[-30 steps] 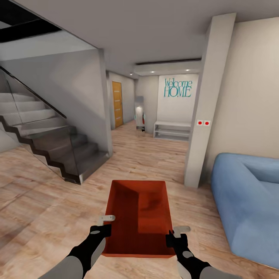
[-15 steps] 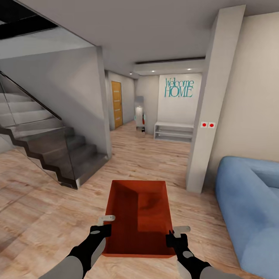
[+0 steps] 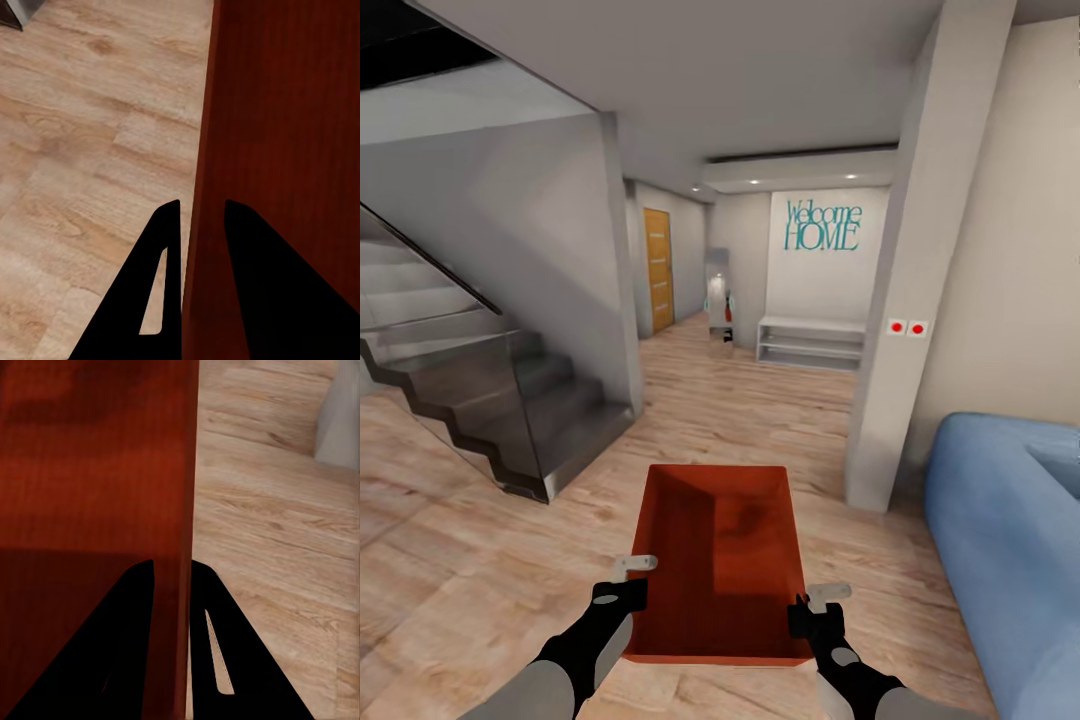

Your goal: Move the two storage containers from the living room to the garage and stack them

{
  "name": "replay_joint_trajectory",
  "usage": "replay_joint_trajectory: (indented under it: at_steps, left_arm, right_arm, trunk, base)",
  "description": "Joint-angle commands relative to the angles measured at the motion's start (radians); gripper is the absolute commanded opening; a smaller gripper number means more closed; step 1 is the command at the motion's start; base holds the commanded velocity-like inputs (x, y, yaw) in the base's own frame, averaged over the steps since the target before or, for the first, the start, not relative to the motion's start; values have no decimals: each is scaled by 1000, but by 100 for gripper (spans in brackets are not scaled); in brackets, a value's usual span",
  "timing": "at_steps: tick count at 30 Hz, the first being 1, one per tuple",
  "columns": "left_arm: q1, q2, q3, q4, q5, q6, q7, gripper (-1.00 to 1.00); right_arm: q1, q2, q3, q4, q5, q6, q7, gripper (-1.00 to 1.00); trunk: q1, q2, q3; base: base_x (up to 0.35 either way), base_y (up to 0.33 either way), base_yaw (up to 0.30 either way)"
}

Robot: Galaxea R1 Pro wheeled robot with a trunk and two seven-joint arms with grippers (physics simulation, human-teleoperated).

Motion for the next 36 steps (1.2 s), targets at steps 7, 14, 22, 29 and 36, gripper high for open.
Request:
replay_joint_trajectory:
  at_steps: [7, 14, 22, 29, 36]
  left_arm:
    - [0, 2, -9, -1, -3, 8, 22, -100]
    - [0, 2, -9, -2, -3, 8, 22, -100]
    - [0, 2, -9, -3, -3, 8, 22, -100]
    - [0, 2, -9, -3, -3, 8, 22, -100]
    - [0, 2, -9, -3, -3, 8, 22, -100]
  right_arm:
    - [-1, 0, -20, 0, -21, -9, -14, -100]
    - [-1, 0, -20, 0, -21, -9, -14, -100]
    - [-1, 0, -19, 1, -19, -7, -14, -100]
    - [-1, 0, -19, 0, -20, -8, -14, -100]
    - [-1, 0, -19, 0, -21, -9, -14, -100]
  trunk:
    - [1, -1, -1]
    - [1, -1, -1]
    - [1, -1, -1]
    - [1, -1, -1]
    - [1, -1, -1]
  base:
    - [321, 0, -147]
    - [321, 0, -16]
    - [321, 0, 0]
    - [321, 0, 0]
    - [321, 0, 0]
